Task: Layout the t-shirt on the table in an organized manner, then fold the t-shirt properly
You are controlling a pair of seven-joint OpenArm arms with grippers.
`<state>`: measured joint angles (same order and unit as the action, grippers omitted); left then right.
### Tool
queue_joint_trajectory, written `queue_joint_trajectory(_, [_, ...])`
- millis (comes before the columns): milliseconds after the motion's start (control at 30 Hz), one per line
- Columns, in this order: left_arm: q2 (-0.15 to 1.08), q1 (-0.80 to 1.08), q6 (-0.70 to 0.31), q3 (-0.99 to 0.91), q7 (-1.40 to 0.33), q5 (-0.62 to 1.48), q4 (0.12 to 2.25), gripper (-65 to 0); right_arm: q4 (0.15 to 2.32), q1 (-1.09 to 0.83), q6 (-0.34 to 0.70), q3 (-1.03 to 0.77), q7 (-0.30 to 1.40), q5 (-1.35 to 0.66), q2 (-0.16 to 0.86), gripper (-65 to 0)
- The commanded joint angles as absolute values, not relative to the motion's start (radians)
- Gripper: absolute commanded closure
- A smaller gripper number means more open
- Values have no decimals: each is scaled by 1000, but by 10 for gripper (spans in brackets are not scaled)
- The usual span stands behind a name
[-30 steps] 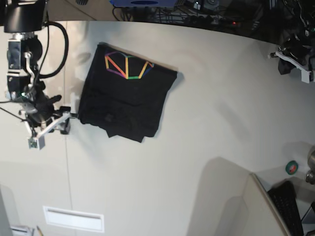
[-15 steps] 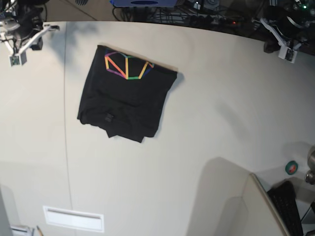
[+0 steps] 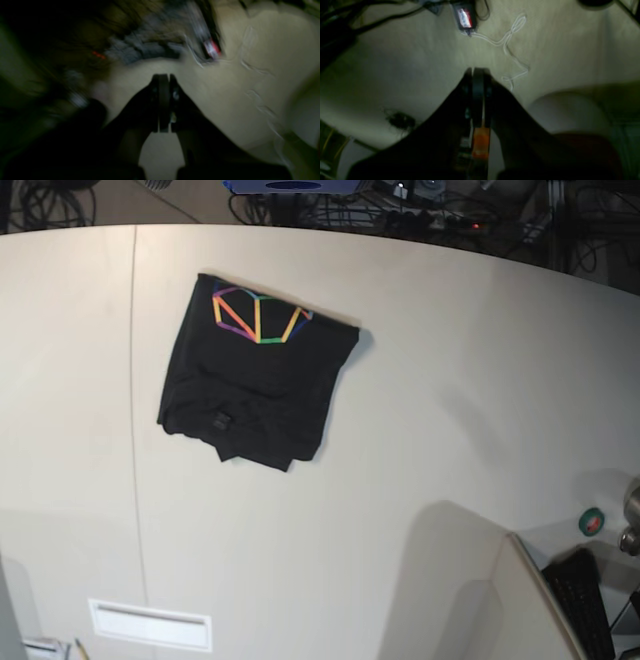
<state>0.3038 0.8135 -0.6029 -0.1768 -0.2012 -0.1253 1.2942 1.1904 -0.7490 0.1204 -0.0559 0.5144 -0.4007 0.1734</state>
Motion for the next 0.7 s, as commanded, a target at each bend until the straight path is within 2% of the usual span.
queue_joint_trajectory(0, [317, 805, -587, -159, -191, -114, 1239, 0, 1104, -733, 122, -41, 490, -407, 180, 0])
queue_joint_trajectory(167, [314, 638, -432, -4, -94, -108, 941, 0, 690, -515, 122, 70, 205, -407, 208, 0])
queue_joint_trajectory(267, [311, 495, -340, 114, -19, -107, 677, 0, 432, -364, 122, 186, 59, -407, 211, 0])
queue_joint_trajectory(367, [243, 341, -249, 208, 99, -107, 348, 0, 223, -231, 122, 348, -79, -407, 202, 0])
queue_joint_trajectory(467, [183, 245, -208, 228, 291, -108, 102, 0, 166, -183, 120, 475, -168, -409, 177, 0])
queue_joint_trajectory(533, [162, 220, -208, 222, 383, -108, 45, 0, 163, -176, 116, 510, -188, -412, 173, 0])
queue_joint_trajectory(667, [130, 222, -208, 229, 369, -116, 81, 0, 168, -176, 116, 506, -193, -414, 173, 0])
